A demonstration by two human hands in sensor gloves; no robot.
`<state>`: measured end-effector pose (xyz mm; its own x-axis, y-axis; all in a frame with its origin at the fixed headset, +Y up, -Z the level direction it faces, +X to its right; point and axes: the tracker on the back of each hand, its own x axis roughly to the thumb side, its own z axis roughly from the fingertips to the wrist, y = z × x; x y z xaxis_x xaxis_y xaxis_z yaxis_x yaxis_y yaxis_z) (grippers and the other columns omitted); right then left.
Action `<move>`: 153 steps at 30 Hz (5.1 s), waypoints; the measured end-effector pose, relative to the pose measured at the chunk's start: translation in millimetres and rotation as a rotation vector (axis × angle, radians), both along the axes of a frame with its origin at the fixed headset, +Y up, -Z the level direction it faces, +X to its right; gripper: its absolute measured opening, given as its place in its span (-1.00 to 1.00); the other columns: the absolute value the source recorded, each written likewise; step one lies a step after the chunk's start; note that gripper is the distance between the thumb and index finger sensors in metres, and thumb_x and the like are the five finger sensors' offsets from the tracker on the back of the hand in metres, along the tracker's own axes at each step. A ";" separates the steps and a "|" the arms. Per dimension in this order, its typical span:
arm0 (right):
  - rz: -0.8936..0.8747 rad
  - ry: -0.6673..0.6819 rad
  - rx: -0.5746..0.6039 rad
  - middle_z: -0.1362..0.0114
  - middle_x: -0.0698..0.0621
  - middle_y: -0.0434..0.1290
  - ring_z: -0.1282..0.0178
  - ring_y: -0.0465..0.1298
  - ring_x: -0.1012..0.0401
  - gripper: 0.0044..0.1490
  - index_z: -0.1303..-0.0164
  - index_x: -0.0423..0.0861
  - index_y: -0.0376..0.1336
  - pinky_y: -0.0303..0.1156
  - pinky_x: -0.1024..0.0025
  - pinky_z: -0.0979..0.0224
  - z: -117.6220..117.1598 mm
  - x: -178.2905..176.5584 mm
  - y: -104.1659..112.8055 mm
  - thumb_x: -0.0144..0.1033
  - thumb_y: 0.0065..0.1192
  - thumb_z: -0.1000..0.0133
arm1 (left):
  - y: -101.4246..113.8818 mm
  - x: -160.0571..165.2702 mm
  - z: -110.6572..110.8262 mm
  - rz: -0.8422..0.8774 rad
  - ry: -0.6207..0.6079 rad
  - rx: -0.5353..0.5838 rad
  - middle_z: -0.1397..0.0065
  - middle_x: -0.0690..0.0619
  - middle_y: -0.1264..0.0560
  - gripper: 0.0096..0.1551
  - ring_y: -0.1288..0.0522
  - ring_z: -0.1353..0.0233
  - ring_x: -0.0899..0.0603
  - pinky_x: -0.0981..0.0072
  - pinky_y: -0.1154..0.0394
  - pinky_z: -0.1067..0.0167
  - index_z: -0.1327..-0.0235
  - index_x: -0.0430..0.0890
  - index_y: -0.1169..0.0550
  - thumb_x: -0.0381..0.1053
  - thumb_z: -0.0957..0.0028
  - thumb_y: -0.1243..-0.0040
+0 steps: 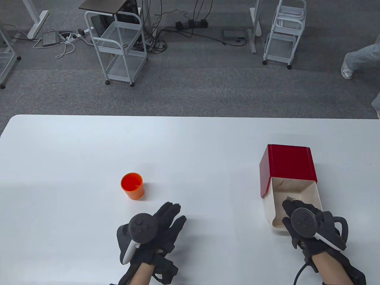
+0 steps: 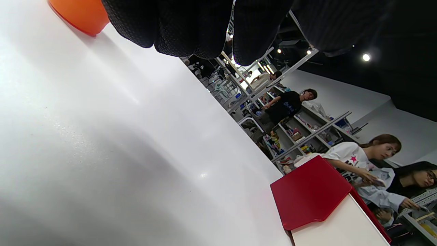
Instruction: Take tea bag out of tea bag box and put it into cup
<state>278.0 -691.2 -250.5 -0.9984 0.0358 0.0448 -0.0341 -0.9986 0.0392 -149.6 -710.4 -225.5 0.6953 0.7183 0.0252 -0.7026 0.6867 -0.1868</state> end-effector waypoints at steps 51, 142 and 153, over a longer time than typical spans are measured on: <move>-0.072 -0.316 -0.207 -0.20 -0.16 0.54 0.05 0.66 -0.01 -0.55 -0.11 -0.06 0.43 0.58 0.06 -0.16 -63.3 -1.4 -22.3 -0.42 0.44 0.00 | 1.1 1.0 -1.4 -0.001 -0.011 0.002 -0.76 -0.07 -0.28 -0.23 -0.31 -0.66 -0.26 -0.05 -0.31 -0.53 -0.55 0.13 -0.42 0.39 -0.08 0.03; -0.667 0.078 0.200 -0.51 -0.23 0.32 -0.32 0.47 -0.20 -0.23 -0.42 -0.05 0.21 0.38 -0.10 -0.38 48.0 -30.3 26.7 0.05 0.25 -0.04 | 2.0 7.2 5.4 0.070 -0.053 0.041 -0.76 -0.10 -0.27 -0.22 -0.31 -0.64 -0.27 -0.04 -0.32 -0.51 -0.57 0.10 -0.40 0.38 -0.09 0.02; -0.701 0.061 0.177 -0.51 -0.23 0.32 -0.32 0.47 -0.20 -0.22 -0.42 -0.05 0.20 0.38 -0.10 -0.39 50.6 -26.7 10.5 0.05 0.24 -0.04 | 3.1 17.7 5.8 0.008 -0.070 0.043 -0.74 -0.07 -0.29 -0.22 -0.34 -0.62 -0.24 0.02 -0.35 -0.51 -0.57 0.12 -0.40 0.39 -0.08 0.02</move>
<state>251.3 -680.7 -199.9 -0.7388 0.6536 0.1641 -0.6716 -0.7344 -0.0985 -131.9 -707.3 -219.7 0.6849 0.7211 0.1047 -0.6945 0.6894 -0.2058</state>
